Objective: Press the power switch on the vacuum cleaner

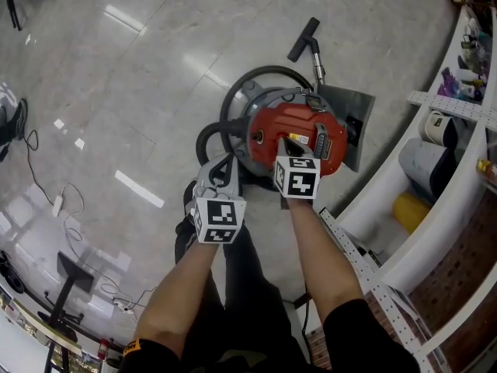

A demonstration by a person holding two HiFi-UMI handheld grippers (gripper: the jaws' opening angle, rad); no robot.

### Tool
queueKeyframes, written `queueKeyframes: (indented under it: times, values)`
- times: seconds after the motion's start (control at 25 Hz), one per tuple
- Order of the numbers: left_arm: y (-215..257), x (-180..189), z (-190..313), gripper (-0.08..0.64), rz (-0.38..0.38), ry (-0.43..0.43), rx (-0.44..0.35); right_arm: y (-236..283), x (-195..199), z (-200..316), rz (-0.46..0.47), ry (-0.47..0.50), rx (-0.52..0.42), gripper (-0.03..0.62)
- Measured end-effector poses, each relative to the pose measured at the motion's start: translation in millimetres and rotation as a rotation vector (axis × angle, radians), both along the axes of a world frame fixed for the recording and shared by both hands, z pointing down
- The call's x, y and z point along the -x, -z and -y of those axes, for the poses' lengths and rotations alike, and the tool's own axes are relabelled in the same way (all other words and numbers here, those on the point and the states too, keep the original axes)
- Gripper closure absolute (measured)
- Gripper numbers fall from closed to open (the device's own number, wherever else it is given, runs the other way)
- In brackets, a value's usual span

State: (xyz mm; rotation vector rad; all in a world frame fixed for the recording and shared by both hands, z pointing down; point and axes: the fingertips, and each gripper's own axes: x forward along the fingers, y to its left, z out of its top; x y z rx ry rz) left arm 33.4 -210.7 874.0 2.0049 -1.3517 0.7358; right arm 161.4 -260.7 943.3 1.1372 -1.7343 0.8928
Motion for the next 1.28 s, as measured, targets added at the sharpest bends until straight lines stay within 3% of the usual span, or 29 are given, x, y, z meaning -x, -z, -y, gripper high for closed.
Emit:
queueKeyframes:
  times: [0.28, 0.52, 0.8, 1.04, 1.28]
  values:
    - [3.8, 1.3, -0.3, 0.546, -0.003, 0.009, -0.002, -8.2, 0.4, 6.8, -0.013, 0.005, 0.046, 0.600]
    - [19.6, 3.1, 1.4, 0.546, -0.016, 0.012, -0.011, 10.6, -3.7, 15.9, -0.013, -0.040, -0.009, 0.600]
    - [60.7, 5.9, 6.8, 0.545, -0.031, -0.014, -0.032, 74.1, 1.2, 11.3, 0.026, -0.091, -0.094, 0.600]
    - [116.4, 4.2, 4.5, 0.546, -0.080, -0.091, -0.069, 147.2, 10.0, -18.0, 0.089, -0.160, -0.175, 0.600]
    - [171.3, 10.8, -27.2, 0.545, -0.116, -0.150, -0.105, 234.6, 18.7, -57.3, 0.136, -0.215, -0.288, 0.600]
